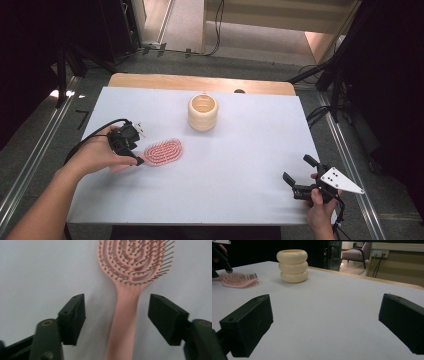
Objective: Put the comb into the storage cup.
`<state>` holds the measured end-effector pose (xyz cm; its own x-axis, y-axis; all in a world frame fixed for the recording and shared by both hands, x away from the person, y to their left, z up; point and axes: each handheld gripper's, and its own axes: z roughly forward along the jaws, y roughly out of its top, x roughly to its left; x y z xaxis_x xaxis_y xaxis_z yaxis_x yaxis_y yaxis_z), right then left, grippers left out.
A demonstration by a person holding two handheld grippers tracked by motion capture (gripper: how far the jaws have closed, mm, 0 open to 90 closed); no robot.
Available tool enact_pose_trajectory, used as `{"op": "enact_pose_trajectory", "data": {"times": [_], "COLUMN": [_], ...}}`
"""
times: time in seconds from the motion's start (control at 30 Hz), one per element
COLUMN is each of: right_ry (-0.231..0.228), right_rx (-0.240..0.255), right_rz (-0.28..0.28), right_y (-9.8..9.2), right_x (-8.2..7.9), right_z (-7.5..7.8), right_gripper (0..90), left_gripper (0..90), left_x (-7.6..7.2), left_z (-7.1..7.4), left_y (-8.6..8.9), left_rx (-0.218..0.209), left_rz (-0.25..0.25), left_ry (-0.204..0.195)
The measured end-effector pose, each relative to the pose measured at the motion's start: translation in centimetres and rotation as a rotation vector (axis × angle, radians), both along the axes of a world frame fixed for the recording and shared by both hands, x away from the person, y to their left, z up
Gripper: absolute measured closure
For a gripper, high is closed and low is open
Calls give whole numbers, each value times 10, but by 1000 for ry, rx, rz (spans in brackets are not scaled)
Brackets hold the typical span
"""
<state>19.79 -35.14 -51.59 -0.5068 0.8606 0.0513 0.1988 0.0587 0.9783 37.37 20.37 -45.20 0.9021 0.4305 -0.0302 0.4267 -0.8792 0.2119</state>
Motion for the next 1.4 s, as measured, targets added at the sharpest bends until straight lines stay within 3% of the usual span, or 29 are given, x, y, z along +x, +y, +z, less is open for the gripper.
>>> {"op": "enact_pose_trajectory", "data": {"times": [0.17, 0.33, 0.43, 0.67, 0.93, 1.4], "right_ry": [-1, 0, 0, 2, 2, 11], "right_rx": [1, 2, 2, 1, -1, -36], "right_rz": [-1, -1, -2, -3, -5, 3], "right_y": [0, 0, 0, 0, 0, 4], "right_x": [0, 0, 0, 0, 1, 1], "right_z": [0, 0, 0, 0, 0, 3], "right_gripper": [0, 0, 0, 0, 0, 0], "left_gripper": [484, 592, 623, 688, 707, 709], "left_x": [-1, 1, 1, -1, -4, -9], "left_z": [-8, -11, -12, -11, -11, -4], "left_y": [-6, -8, -10, -14, -14, -14], "left_rx": [59, 72, 66, 115, 109, 50], "left_rz": [-25, -26, -25, -76, -61, -22], "left_ry": [21, 23, 29, 11, -16, -67]}}
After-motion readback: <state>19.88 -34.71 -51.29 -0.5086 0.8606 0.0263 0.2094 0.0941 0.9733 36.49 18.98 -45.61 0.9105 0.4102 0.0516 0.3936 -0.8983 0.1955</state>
